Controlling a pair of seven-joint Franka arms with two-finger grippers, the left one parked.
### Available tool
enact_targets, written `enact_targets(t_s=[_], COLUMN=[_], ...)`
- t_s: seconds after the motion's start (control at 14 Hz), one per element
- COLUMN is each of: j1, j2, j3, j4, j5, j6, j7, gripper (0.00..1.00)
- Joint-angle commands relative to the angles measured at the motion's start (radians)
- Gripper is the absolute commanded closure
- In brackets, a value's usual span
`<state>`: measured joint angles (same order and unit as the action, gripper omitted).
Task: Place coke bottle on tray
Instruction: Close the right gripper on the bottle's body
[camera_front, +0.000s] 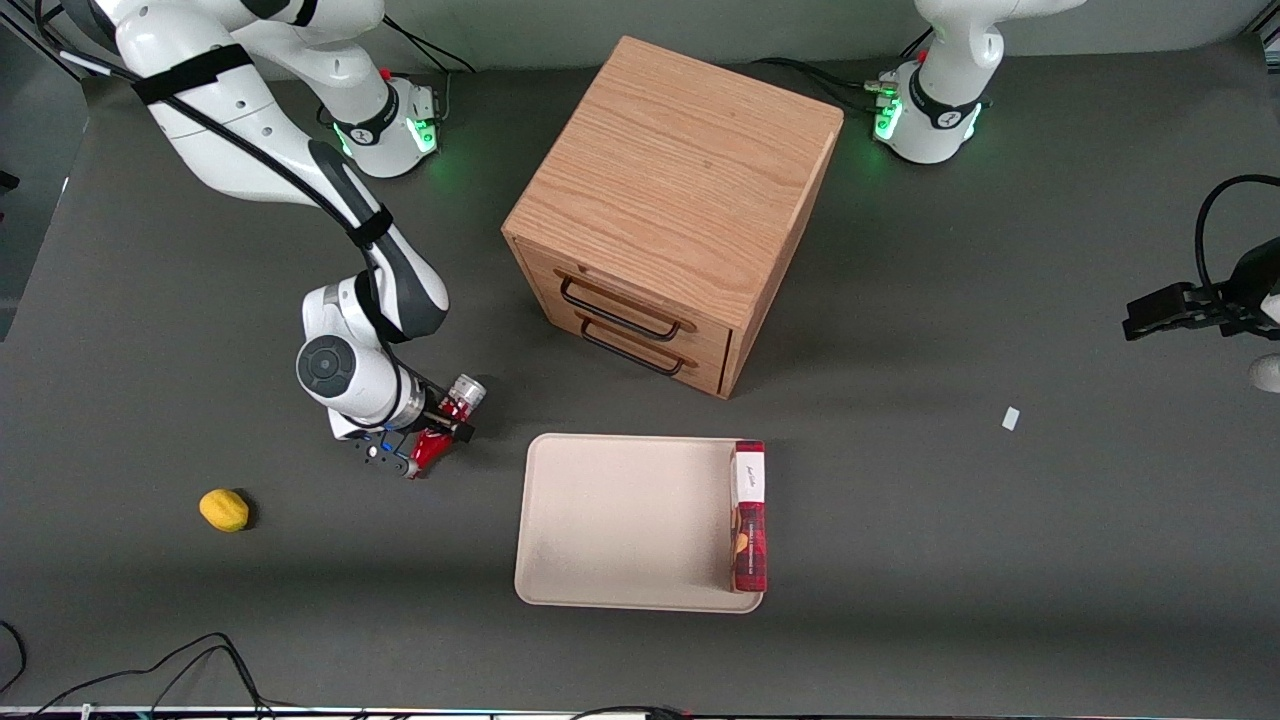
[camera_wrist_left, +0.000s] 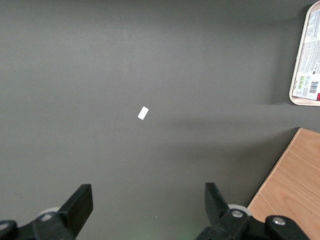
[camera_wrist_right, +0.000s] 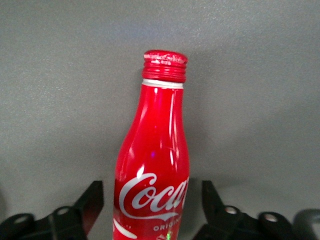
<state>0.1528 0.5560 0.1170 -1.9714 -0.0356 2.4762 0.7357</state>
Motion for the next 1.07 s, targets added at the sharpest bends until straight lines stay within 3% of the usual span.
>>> enact_targets(t_s=[0.0, 0.29, 0.64, 1.0], j1=[0.005, 0.005, 0.002, 0.001], j2=[-0.005, -0.007, -0.027, -0.063], j3=[0.000, 0.000, 0.001, 0.001], j4=[-0.009, -0.004, 0.035, 0.201], j5=[-0.023, -0.023, -0.021, -0.023], j6=[0.021, 0.020, -0.003, -0.228], j7=[0.033, 0.033, 0.024, -0.007], gripper=[0.64, 0.98, 1.00, 1.00])
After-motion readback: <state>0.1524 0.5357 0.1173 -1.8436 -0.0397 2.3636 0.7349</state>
